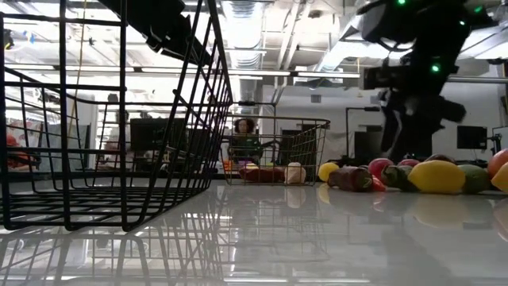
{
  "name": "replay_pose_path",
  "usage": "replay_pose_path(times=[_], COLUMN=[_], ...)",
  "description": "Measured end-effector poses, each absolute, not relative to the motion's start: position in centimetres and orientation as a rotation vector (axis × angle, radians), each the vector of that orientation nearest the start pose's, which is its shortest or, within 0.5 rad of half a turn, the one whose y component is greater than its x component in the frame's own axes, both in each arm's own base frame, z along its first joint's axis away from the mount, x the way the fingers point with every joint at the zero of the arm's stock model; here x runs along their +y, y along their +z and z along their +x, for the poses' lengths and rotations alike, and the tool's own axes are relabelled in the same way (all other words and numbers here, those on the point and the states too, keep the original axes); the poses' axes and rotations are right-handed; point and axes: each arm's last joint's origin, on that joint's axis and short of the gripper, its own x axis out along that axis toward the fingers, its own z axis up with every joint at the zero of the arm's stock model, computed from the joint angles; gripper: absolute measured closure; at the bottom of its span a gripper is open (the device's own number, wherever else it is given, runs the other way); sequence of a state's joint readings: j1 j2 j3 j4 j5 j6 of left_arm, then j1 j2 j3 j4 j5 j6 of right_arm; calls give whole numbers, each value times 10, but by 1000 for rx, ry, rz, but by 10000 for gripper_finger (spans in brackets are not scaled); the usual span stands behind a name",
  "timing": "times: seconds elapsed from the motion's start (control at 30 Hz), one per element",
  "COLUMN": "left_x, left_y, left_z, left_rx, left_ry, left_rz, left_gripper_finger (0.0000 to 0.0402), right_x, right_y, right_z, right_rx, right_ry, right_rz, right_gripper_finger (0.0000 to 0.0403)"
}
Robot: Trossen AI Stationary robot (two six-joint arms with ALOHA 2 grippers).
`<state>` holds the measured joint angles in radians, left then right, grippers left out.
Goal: Sort produce into baskets
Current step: Put the green chili pepper into the gold wire basket
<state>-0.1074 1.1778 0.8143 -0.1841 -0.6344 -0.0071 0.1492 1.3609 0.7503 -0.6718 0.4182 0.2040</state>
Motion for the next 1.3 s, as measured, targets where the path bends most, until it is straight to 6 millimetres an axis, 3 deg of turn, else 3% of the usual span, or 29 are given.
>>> replay_pose_path(times=[0.3,0.77,1.3], left_x=[-9,-9,-9], left_y=[269,269,269], left_z=[247,247,247], left_rx=[513,515,518], left_ry=[516,516,513], left_rz=[196,197,215], left_gripper_finger=[127,127,127], right_x=[24,19,18], right_y=[165,166,150], right_z=[223,225,217], right_rx=[1151,1151,1145], right_ry=[-343,-340,-350], right_rz=[-241,-283,-255], right_gripper_finger=[140,255,281])
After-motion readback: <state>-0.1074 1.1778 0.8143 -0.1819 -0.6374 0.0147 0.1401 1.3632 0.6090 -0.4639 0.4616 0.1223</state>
